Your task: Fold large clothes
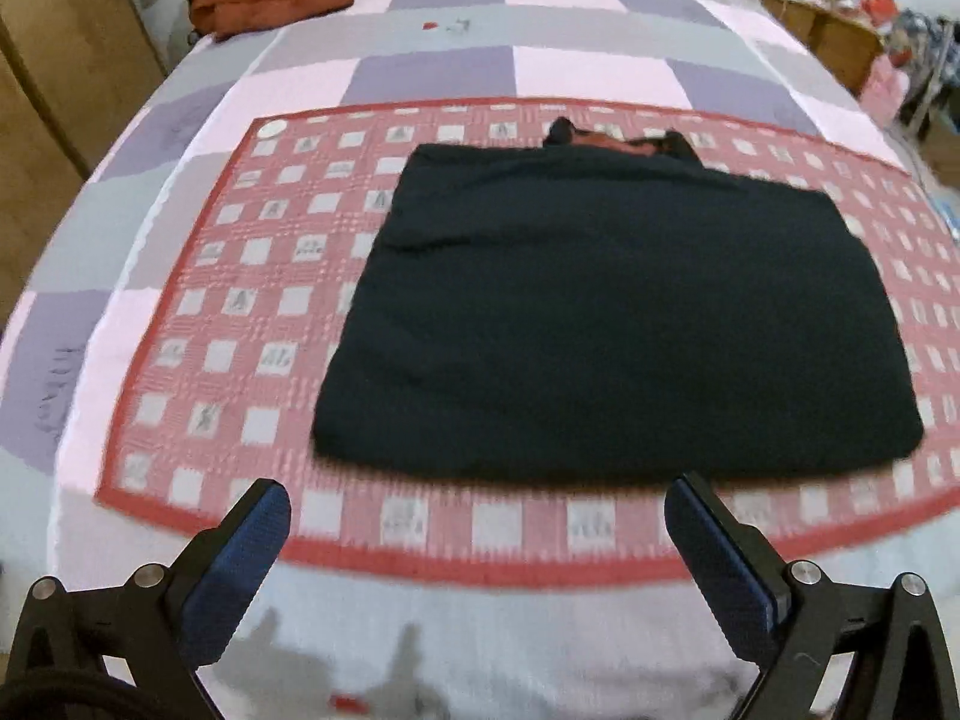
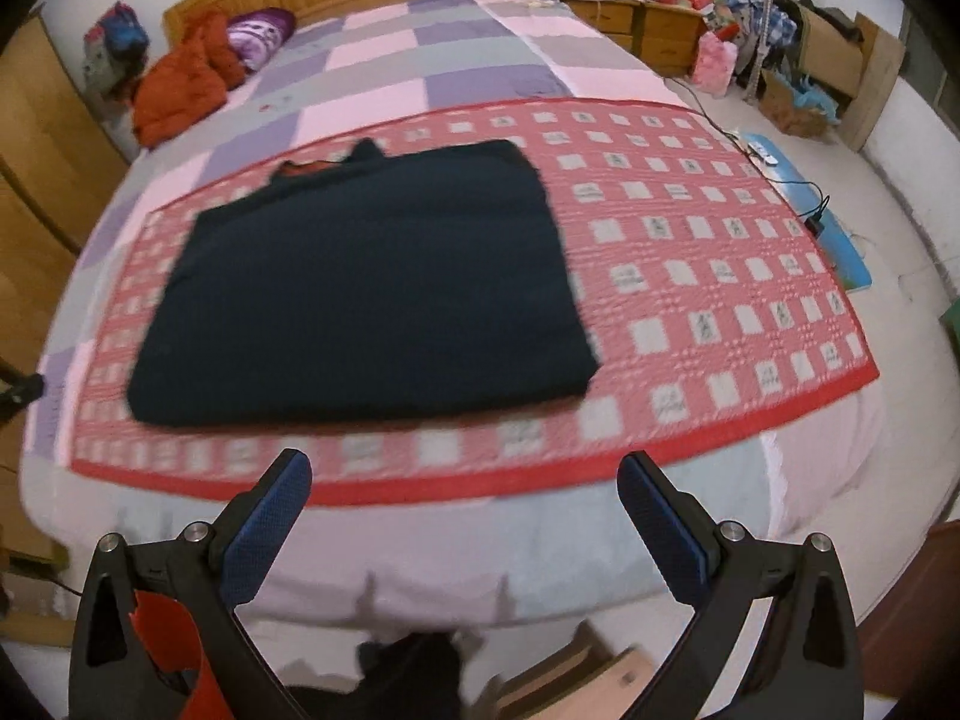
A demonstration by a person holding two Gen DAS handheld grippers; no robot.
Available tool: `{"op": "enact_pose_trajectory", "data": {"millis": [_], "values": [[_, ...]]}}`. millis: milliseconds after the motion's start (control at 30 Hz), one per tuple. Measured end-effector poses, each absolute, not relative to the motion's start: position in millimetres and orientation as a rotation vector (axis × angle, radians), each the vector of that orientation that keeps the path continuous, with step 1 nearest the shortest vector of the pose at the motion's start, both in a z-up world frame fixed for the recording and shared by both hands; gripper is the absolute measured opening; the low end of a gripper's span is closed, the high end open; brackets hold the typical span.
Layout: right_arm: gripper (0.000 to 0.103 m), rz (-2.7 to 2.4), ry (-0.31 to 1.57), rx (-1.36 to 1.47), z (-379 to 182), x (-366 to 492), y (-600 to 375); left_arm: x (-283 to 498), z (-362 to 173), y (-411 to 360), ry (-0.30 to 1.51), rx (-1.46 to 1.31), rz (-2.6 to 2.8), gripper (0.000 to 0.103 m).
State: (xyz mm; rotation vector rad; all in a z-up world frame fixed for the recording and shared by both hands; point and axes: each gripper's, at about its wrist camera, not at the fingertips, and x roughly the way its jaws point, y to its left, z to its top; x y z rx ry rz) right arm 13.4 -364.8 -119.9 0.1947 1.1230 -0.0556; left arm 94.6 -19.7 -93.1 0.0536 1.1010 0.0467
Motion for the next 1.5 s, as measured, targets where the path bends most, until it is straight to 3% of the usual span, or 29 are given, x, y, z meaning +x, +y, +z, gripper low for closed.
{"op": "enact_pose_trajectory", "data": {"millis": [433, 900, 1500], "values": [[0.103, -0.022, 1.152, 0.17, -5.8, -41.4, -249.7, 20.7, -8.9, -39.7, 1.114, 0.005, 0.034, 0.103], [0.103, -0.003, 1.143, 0.118, 26.7, -60.5, -237.8, 4.8, 21.6, -74.4, 1.083, 0.066, -0.004, 0.103], [0.103, -0.01, 1.141, 0.107, 33.6, -47.2, -236.7, 24.2, 21.6, -81.0, 1.099, 0.064, -0.018, 0.103]]}}
